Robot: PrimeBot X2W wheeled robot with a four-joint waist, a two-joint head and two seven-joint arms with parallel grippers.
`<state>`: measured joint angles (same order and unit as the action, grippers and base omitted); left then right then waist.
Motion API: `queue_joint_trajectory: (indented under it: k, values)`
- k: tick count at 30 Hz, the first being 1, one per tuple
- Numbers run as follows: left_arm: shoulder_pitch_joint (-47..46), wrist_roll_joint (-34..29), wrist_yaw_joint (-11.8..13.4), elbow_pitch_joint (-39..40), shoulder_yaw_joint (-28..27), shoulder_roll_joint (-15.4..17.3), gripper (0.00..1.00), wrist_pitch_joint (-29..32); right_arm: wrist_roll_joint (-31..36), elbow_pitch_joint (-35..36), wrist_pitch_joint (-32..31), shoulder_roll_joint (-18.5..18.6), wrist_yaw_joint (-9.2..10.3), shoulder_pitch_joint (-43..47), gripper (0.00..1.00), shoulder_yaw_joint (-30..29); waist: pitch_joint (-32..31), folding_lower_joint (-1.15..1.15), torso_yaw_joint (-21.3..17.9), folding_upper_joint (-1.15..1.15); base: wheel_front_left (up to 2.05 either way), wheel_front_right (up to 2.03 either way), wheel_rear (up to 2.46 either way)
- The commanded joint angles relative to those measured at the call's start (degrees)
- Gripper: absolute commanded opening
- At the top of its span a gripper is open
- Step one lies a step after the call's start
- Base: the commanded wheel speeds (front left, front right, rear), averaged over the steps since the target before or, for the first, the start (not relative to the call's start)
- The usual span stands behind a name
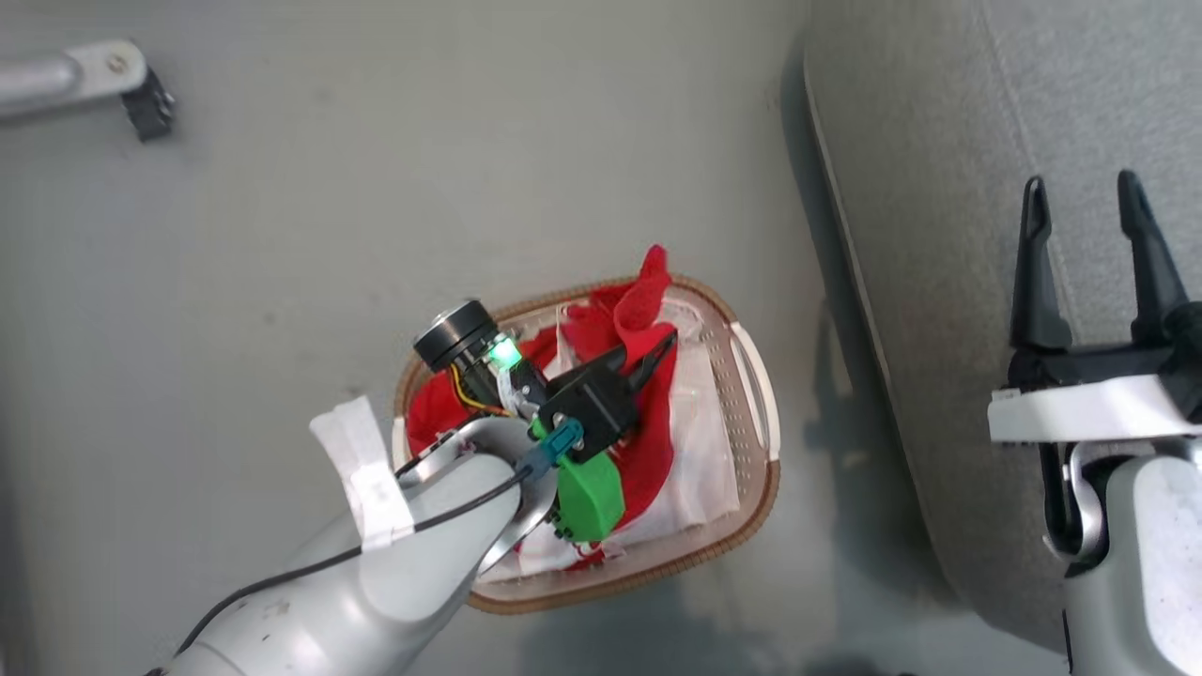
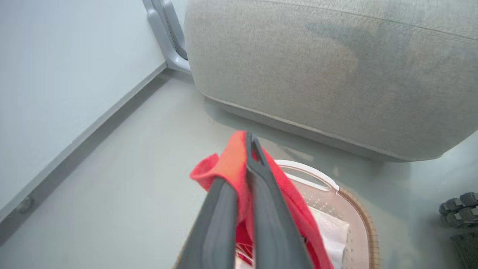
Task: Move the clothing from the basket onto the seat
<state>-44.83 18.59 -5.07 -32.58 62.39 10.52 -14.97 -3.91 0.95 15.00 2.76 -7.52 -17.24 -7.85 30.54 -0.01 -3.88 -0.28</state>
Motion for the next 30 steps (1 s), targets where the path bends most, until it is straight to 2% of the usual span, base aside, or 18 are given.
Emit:
queue_joint_trajectory:
  k: [1, 8, 17, 23, 30]
  values:
    - [1.46, -0.85, -0.38, 1.39, -0.28, 1.06, 0.00, -0.32, 0.45, -0.52, 0.28, 0.23, 0.06, 1.76, 1.00, 0.02, -10.68, 0.01, 3.66, 0.28, 0.00, 0.00, 0.00]
    - [1.89, -3.40, -1.19, 8.00, -1.42, 7.14, 0.00, -0.33, -0.41, -2.37, 0.28, 0.22, 0.06, 6.42, 1.00, 1.51, -19.65, 0.01, 2.97, 0.28, 0.00, 0.00, 0.00]
    - [-5.35, -2.89, -1.80, 12.65, -3.89, 14.64, 0.00, 1.71, -1.22, -3.40, 0.28, 0.21, 0.06, 9.51, 1.00, 4.18, -26.61, 0.01, 0.25, 0.28, 0.00, 0.00, 0.00]
    - [-11.72, -2.27, -1.82, 14.84, -6.92, 17.23, 0.00, 3.35, -1.42, -3.77, 0.28, 0.21, 0.06, 10.39, 1.00, 6.17, -28.55, 0.01, -0.86, 0.28, 0.00, 0.00, 0.00]
    - [-17.47, -1.80, -1.48, 13.41, -9.27, 17.38, 0.00, 5.25, -1.43, -4.30, 0.28, 0.21, 0.06, 10.56, 1.00, 9.62, -29.66, 0.01, -1.47, 0.28, 0.00, 0.00, 0.00]
